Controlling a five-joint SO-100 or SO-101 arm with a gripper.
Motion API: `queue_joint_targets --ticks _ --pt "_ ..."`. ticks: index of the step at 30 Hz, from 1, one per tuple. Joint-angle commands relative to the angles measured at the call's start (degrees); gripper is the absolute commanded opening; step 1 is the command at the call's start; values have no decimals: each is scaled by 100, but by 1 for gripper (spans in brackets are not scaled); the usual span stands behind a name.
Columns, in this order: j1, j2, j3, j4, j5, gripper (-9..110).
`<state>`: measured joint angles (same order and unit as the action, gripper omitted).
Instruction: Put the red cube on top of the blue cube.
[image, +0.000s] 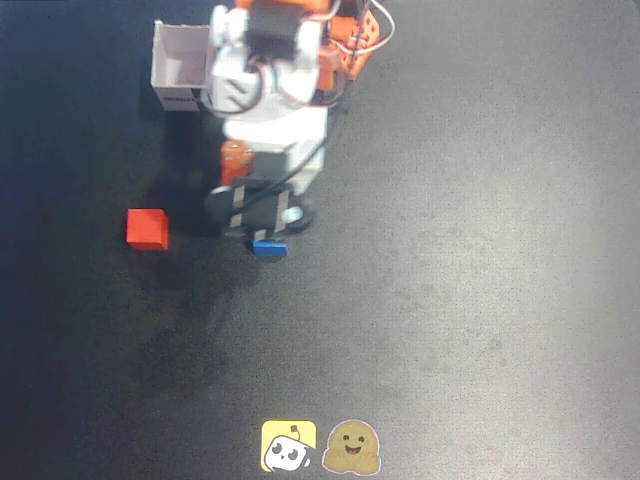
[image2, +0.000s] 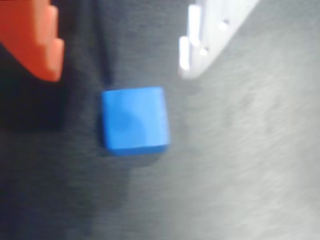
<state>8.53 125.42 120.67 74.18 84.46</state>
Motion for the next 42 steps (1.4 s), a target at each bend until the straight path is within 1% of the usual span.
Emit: queue_joint_targets --ticks 1,14,23,29,37,42 --pt "352 -299 -527 18 -167 18" --pt "1644 -1723 -1318 -519 -976 18" --pt "2329 -2830 -1863 -712 -1635 18" --pt "2531 -3252 -1960 -756 -2021 19" --pt "2575 -3480 -1846 -879 -2408 20" --pt "2593 -3577 -1679 -1063 -2821 20"
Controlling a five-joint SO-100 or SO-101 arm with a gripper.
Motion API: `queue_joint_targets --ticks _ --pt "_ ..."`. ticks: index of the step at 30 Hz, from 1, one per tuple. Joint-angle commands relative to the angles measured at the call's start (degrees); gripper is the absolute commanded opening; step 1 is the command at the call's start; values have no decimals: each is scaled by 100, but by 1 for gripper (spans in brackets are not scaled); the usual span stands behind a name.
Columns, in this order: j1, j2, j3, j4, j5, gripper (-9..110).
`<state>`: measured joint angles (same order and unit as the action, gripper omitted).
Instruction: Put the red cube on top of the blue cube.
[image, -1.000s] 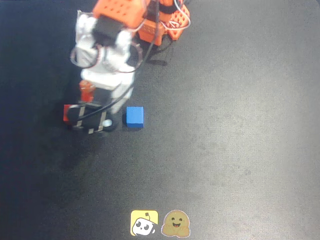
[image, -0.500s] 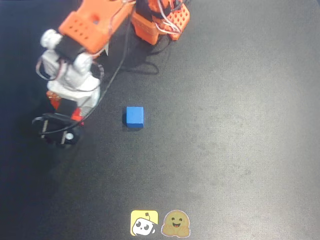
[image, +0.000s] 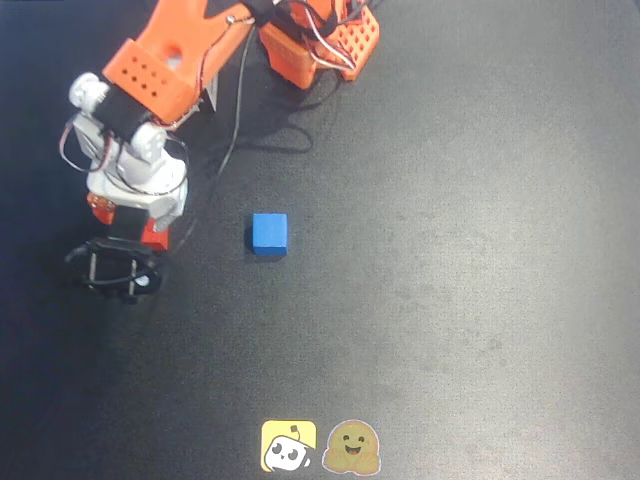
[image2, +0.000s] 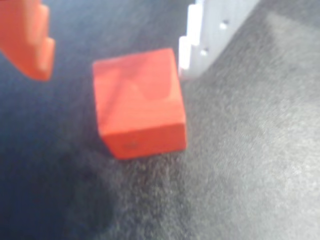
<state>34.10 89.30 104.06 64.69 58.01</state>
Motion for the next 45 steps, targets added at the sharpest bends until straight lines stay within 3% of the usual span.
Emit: queue_joint_targets --ticks 1,23,32,45 --pt "35 9 18 -123 -229 20" --pt "-97 -360 923 -1063 -439 24" --pt "-88 -475 923 -1107 -360 2" --pt "-35 -185 677 -598 -141 2"
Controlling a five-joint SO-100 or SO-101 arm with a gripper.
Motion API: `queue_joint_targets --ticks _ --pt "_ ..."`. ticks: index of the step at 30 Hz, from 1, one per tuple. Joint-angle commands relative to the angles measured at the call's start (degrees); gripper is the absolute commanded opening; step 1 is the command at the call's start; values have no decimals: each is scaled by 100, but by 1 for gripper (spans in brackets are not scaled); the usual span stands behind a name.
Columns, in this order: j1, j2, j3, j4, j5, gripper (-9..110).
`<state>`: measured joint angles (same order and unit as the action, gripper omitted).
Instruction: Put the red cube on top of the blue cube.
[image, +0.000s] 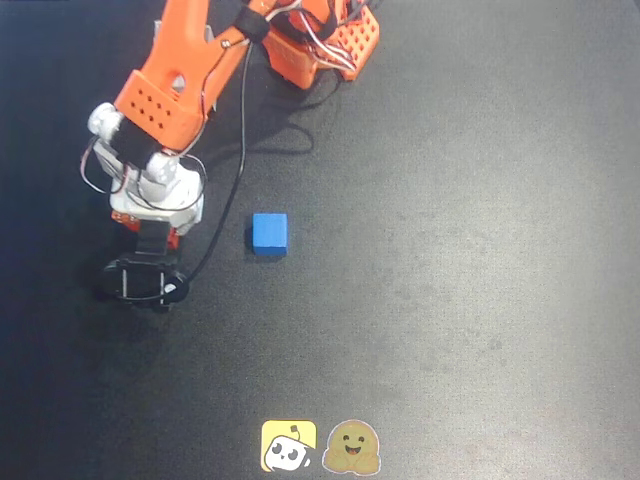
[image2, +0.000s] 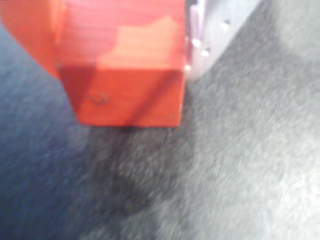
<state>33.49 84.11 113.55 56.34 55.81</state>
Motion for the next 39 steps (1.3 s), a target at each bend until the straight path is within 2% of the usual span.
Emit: queue_joint_targets --ticks 1,10,16,39 --pt "26 378 -378 360 88 2" --pt "-26 765 -1424 1512 492 2" --pt "-378 1125 -1433 1679 809 2" --pt "-2083 2769 896 554 1582 2"
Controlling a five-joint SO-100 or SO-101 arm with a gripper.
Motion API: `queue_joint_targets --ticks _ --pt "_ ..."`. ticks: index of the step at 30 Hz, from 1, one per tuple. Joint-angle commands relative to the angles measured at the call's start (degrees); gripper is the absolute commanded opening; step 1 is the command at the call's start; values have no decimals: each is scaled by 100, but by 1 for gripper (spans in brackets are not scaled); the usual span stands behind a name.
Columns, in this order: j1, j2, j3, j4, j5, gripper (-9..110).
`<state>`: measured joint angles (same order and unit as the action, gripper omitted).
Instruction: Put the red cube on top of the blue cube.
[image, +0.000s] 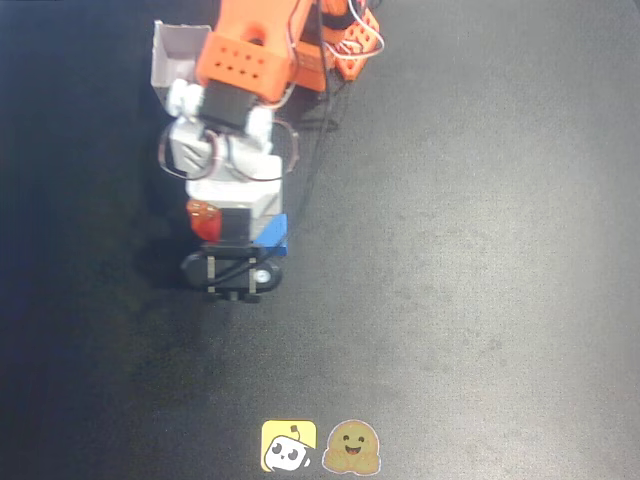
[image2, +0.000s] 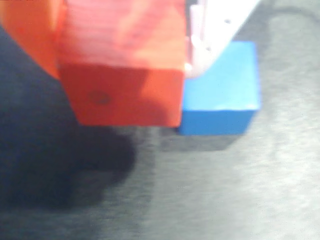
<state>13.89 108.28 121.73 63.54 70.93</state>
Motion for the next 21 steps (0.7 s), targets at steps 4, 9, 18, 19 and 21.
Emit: queue_joint_targets --ticks 4,9,18,19,21 --pt "-255 466 448 -352 141 2" --pt "-404 800 861 -413 264 2" --pt "-668 958 1178 -642 510 2" --pt "-686 949 1213 -703 519 2" --pt "-694 888 1248 -817 527 2"
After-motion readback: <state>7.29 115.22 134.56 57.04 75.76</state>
